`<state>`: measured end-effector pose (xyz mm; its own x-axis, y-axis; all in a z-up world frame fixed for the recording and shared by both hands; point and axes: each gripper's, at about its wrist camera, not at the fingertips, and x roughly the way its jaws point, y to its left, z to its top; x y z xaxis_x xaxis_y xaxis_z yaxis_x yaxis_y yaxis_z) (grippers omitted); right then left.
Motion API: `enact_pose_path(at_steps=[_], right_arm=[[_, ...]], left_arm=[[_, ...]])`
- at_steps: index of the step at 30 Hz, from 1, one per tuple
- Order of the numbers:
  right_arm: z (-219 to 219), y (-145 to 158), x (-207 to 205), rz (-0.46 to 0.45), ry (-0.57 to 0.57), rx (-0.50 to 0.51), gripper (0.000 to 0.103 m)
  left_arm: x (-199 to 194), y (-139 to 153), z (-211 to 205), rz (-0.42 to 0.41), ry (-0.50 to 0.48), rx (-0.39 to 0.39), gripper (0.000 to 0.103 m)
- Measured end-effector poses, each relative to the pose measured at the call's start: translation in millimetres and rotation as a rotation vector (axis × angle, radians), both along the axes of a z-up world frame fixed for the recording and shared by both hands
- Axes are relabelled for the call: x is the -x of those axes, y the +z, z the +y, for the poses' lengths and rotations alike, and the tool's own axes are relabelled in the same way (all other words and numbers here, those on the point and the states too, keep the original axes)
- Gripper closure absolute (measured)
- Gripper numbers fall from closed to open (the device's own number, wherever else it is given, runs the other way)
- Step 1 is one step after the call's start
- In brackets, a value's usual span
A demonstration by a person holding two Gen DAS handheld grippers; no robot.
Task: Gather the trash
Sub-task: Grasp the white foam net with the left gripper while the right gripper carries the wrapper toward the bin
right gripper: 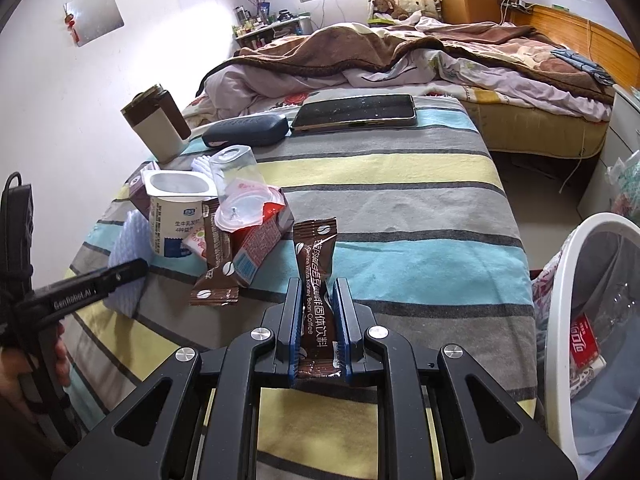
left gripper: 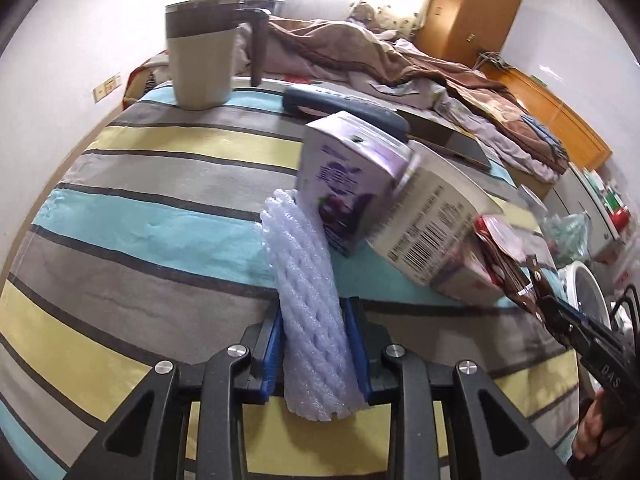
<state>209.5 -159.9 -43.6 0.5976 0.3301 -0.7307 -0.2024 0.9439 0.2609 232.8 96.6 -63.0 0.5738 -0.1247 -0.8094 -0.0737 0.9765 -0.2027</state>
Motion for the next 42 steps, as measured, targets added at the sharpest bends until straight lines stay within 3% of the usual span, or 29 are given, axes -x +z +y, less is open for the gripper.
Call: enact_pose_path(at_steps=[5,8,21,42], right_arm=[[-1,2,6,-0.005,-0.006,-0.004,0.085],[-4,3,8,-0.008,-0.008,-0.007,0.085],[-18,11,23,-0.038,-0.032,-0.032,0.085],[-65,40,64,-0.129,-0.127,-0.047,0.085]], left_arm=[[1,1,-6,-0.004,-0.013,-0.040,0.072],[4,3,-10,-0.009,-0.028,-0.043,0.078],[37,28,-29,-0.071,-0.092,-0.027,0.079],[74,79,-131,-0.198,-0.302,-0.020,0.079]])
